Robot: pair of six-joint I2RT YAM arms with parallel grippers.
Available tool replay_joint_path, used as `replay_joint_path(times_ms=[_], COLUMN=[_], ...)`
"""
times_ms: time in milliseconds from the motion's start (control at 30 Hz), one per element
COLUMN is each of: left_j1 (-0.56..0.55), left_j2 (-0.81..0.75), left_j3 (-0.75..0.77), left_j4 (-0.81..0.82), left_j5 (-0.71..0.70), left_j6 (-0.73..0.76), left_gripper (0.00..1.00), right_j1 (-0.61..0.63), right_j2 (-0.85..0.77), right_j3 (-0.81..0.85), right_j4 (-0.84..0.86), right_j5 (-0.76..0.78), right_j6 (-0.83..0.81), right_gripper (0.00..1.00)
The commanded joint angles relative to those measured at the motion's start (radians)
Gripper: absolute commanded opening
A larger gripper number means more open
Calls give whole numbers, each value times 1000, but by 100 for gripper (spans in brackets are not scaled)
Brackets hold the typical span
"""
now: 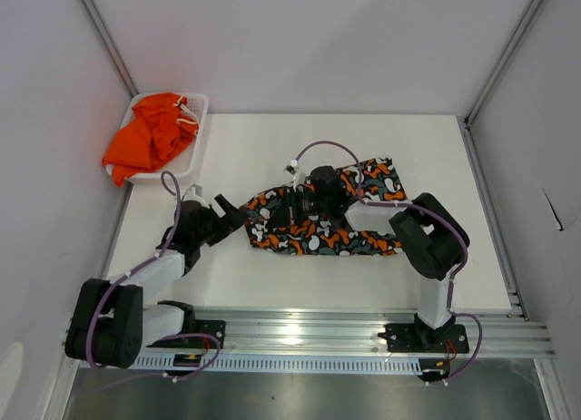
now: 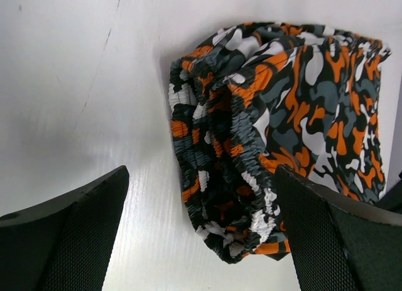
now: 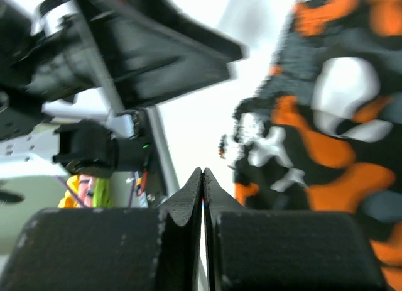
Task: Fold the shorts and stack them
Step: Fold the shorts
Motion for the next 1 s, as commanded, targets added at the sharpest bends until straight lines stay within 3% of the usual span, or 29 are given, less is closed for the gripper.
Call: replay_joint_path(times_ms=[0, 200, 500, 767, 967], left_j1=[-25, -28, -27, -44, -44], left_j2=[54, 127, 202, 248, 162], left_j3=[38, 47, 59, 78, 59], left_j4=[69, 107, 184, 242, 206], left_j5=[8, -13, 2, 16, -15], left_j6=[-17, -10, -16, -34, -33], left_gripper=[99, 99, 99, 99, 99], right_j1=[42, 62, 68, 69, 60], right_j2=[42, 166, 205, 118, 50], right_j3=[-14, -9, -44, -57, -20], right_j4=[139, 240, 106, 128, 127], right_j5=[-69, -73, 34, -1, -24], right_j6=[56, 124, 75, 87, 109], right_gripper=[0, 0, 0, 0, 0])
